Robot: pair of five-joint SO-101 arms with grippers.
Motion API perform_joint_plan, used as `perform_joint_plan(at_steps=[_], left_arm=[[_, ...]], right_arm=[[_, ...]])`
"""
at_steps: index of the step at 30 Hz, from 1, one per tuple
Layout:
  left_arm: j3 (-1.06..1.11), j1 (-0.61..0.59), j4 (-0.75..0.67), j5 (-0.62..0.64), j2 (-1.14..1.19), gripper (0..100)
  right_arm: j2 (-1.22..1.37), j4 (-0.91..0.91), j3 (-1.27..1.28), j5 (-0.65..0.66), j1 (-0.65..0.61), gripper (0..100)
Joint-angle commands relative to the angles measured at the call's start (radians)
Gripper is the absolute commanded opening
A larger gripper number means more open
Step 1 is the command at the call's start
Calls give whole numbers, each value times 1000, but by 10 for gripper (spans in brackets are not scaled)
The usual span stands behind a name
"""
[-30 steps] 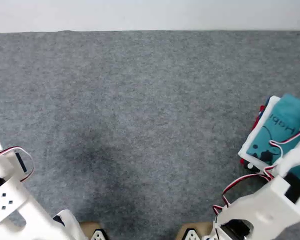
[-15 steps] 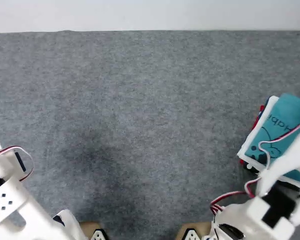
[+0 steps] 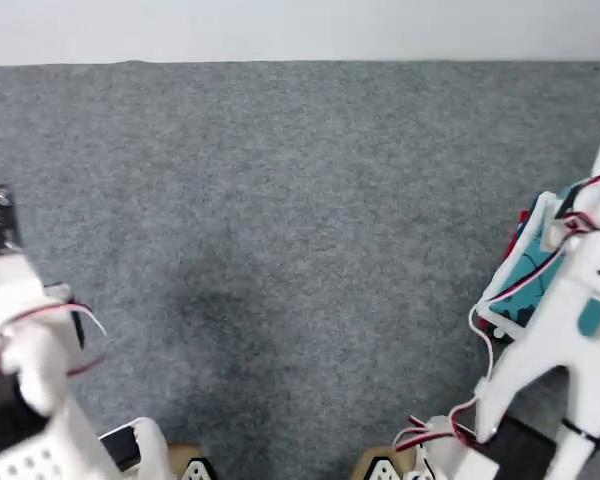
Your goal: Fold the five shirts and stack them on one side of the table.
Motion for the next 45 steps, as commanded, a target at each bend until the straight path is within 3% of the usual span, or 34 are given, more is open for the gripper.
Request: perform_joint_plan(at_steps=[1,8,14,22,30,37,45], left_arm=[[-19,130,3,-3,-100,5],[202,238,2,-8,-292,5],[406,184,-133,-9,-474,5],[625,180,-190,-95,-720,5],[631,181,-198,-100,-684,5],[786,180,-365,-206,-640,5],[1003,198,-396,-206,-756,5]], right_arm=[[-88,99,-57,-2,-16,9],[-200,197,-55,-239,-22,9],[-326,183,130,-362,-124,9],[-659,-25,542,-471,-289,9],[-966,-234,987,-474,-328,9],[-1205,-344,1306,-390,-326,9],[-1531,-298,1550,-308,-351,9]])
